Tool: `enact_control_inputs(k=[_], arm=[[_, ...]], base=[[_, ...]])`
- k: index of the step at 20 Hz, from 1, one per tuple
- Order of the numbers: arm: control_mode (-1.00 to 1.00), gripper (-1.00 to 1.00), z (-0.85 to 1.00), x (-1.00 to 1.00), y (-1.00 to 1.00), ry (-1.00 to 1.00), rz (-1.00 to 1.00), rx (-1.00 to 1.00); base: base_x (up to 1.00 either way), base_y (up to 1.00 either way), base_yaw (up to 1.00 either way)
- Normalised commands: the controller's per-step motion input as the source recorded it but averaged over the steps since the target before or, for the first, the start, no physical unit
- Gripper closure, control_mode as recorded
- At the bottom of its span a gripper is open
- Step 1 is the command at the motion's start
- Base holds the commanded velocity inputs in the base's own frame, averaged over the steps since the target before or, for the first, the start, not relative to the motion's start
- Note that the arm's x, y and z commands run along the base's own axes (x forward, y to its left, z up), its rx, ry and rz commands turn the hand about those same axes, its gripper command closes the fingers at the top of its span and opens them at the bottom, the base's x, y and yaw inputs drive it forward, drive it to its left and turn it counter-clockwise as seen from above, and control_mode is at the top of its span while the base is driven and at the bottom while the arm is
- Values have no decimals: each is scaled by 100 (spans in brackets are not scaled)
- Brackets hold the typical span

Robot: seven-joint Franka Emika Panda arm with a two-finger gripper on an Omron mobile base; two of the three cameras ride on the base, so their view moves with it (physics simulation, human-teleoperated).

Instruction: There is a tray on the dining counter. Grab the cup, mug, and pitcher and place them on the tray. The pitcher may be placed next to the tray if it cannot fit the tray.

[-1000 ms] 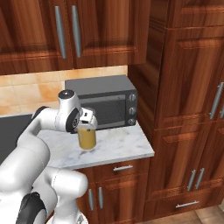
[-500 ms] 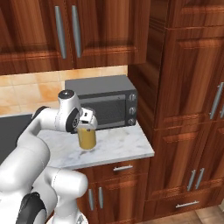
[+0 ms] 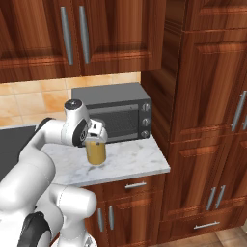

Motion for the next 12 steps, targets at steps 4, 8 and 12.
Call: enact_control_inputs(k=[4,8,12], arm=[[-100,100,-31,2,3,2,0,1],[-100,100,0,0,0,0,0,0],[-100,100,0,0,0,0,0,0]], base=[[0,0,0],[0,0,0],[0,0,0]])
